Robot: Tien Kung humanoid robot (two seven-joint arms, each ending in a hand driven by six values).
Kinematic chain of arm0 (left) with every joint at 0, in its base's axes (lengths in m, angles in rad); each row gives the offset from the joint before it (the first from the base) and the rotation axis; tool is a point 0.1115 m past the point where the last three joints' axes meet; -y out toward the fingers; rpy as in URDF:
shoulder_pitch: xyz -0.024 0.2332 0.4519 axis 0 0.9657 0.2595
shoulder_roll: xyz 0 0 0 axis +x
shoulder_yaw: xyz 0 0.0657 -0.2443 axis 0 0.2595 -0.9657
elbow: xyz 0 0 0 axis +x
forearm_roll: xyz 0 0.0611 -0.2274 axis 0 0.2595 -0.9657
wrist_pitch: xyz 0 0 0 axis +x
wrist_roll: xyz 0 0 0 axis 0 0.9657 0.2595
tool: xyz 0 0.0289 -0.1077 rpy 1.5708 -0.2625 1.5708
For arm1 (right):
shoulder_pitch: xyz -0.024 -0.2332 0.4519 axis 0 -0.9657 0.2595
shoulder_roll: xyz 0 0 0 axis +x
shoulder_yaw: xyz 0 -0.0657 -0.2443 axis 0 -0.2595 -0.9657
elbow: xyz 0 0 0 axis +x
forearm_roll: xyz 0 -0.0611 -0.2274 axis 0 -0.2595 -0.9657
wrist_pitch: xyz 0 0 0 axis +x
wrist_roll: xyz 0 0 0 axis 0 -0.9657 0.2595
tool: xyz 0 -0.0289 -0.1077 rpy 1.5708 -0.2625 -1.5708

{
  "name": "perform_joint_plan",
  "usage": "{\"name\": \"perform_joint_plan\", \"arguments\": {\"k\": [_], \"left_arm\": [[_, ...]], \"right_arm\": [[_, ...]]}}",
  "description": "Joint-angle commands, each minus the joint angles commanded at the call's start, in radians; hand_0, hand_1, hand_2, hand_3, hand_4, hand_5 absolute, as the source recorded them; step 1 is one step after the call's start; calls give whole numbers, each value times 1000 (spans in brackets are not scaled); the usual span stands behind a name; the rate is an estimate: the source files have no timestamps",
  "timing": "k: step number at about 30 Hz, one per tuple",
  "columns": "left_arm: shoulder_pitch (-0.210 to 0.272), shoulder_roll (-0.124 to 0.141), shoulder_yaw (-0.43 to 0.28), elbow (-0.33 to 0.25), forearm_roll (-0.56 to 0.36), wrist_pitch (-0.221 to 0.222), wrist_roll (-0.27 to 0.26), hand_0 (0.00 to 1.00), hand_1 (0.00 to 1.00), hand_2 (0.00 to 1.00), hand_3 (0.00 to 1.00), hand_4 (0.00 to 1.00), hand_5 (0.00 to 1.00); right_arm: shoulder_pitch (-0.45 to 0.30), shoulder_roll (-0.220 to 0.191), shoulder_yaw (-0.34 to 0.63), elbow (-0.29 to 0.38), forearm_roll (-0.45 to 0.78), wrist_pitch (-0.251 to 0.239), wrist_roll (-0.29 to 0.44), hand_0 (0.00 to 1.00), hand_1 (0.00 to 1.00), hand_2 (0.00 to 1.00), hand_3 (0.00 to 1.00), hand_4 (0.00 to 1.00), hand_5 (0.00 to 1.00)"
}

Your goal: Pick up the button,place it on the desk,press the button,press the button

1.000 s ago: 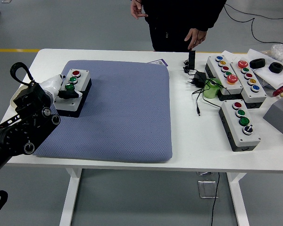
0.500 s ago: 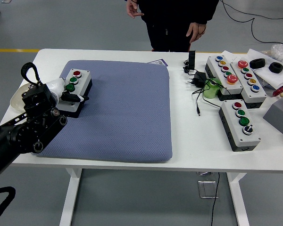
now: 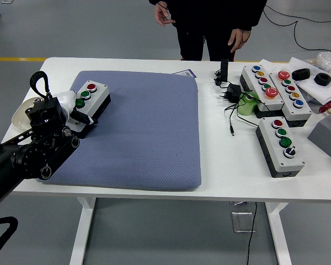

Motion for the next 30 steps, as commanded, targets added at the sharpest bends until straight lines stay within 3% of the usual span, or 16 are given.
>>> {"name": "perform_joint_plan", "arguments": {"k": [5,6,11,12,14,24,28,30], "left_arm": [[1,7,5,-3,29,11,0,566,568,656,787,725,2],[2,8,5,-4,38,16,0,383,345,397,436,677,2],[7,12,2,-6,112,43,-9,383,345,397,436,677,2],[9,14,2,-6,122,52,-22,337,295,338,342,618,2],[11,17,2,-7,135,71,-48,337,295,338,342,618,2],[22,43,18,-16,92,262,-293,333,285,324,319,616,2],[19,59,26,-23,32,336,-450,320,269,300,296,613,2],[15,70,32,-25,1,334,-541,315,259,297,296,602,2]], "right_arm": [[0,0,-2,0,3,-3,1,796,773,764,611,245,180],[0,0,-2,0,4,-3,1,796,772,764,609,245,179],[-1,1,-1,0,4,-5,1,796,772,764,609,245,179],[-1,1,-2,0,5,-5,0,796,772,761,607,244,179],[-1,1,-3,0,6,-6,0,796,772,761,607,244,179],[-2,1,-7,0,10,-6,-2,796,773,763,607,245,183],[-2,2,-2,0,7,-7,-2,794,771,762,607,245,182],[-2,2,-2,0,7,-7,-2,795,771,762,606,245,187]]}}
